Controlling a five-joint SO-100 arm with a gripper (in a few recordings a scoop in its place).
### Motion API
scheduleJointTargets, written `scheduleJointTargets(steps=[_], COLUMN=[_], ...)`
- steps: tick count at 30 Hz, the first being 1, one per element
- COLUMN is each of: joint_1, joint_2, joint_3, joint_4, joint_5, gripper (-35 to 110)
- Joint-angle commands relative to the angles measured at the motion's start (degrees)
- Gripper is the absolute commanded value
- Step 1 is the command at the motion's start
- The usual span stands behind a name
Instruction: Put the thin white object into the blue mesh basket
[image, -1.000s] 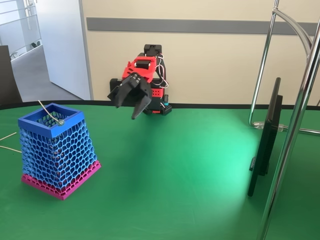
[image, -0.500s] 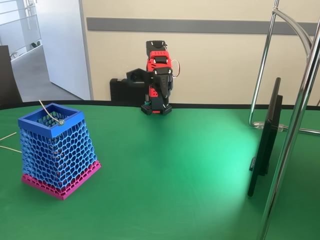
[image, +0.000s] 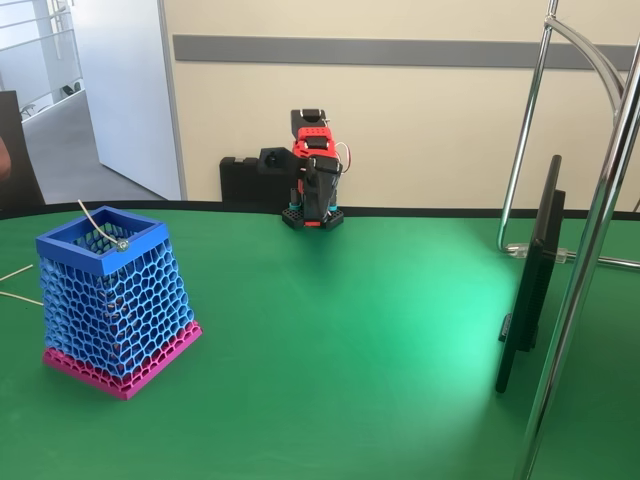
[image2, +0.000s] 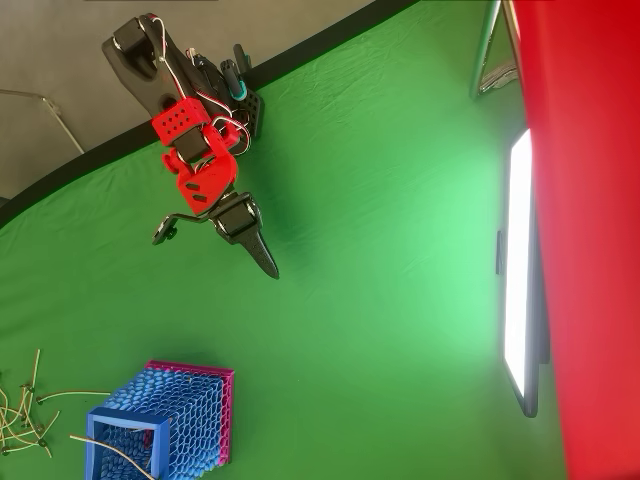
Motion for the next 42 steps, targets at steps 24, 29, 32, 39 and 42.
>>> scheduleJointTargets(steps=[24,29,32,39,42], joint_1=[1.4,1.4,1.4,1.4,1.4], joint_2=[22.0,22.0,22.0,22.0,22.0], joint_3=[1.9,1.9,1.9,1.9,1.9], joint_4=[40.0,40.0,40.0,40.1,40.1], joint_5=[6.1,6.1,6.1,6.1,6.1], gripper=[1,1,1,1,1])
